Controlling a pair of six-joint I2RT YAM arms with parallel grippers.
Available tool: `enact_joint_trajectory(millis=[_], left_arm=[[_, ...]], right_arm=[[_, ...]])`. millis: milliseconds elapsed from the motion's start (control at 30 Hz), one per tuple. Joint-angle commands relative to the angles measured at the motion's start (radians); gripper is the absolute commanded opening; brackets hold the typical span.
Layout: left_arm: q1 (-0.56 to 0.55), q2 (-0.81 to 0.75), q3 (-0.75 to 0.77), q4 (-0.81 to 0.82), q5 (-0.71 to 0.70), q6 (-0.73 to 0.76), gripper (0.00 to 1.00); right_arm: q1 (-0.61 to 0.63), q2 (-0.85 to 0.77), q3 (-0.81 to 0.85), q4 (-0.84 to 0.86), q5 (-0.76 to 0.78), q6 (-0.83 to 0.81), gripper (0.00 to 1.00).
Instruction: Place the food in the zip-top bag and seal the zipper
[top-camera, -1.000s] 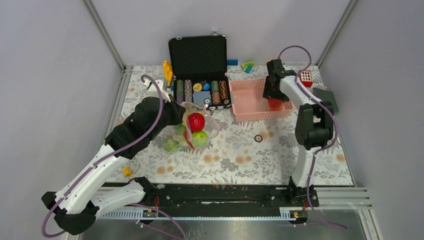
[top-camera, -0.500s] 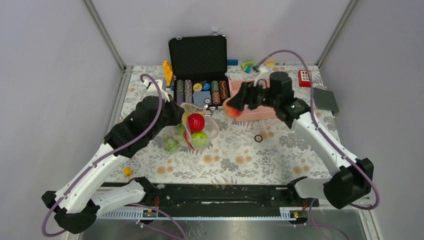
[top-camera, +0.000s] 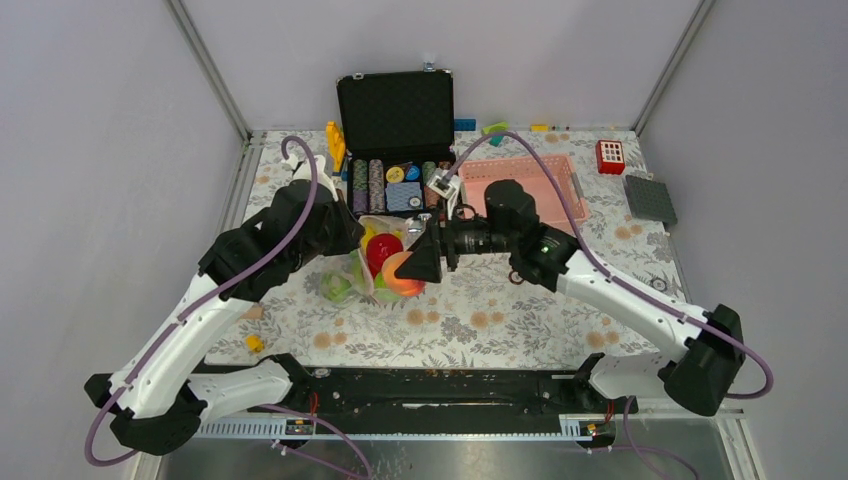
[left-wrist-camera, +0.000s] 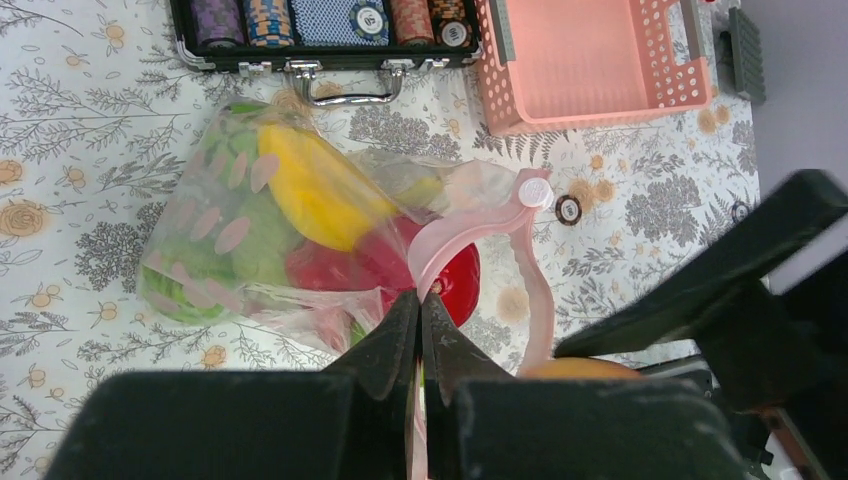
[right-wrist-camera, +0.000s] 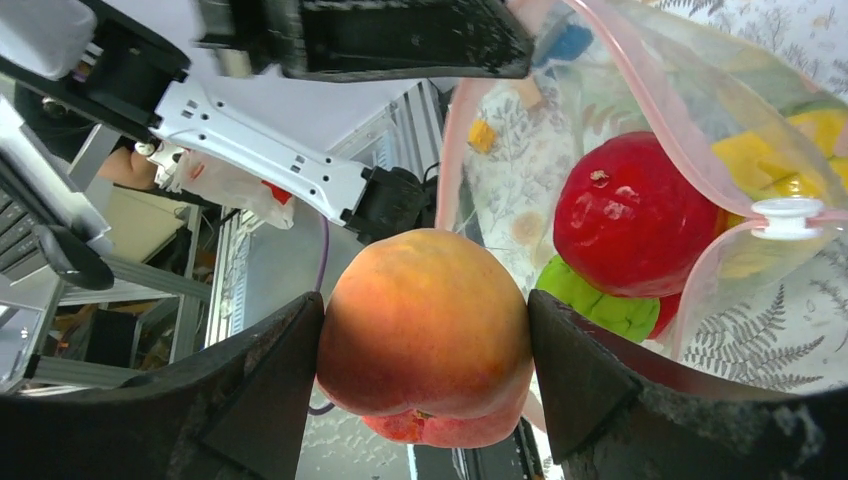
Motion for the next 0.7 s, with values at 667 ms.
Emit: enact_joint_trajectory(millis=[667], left_arm=[[-0.008, -0.020, 0.081, 0.034, 0.271, -0.056, 0.00]], right_arm=[[0.223, 0.243, 0.173, -0.024, 0.730, 0.001, 0.41]])
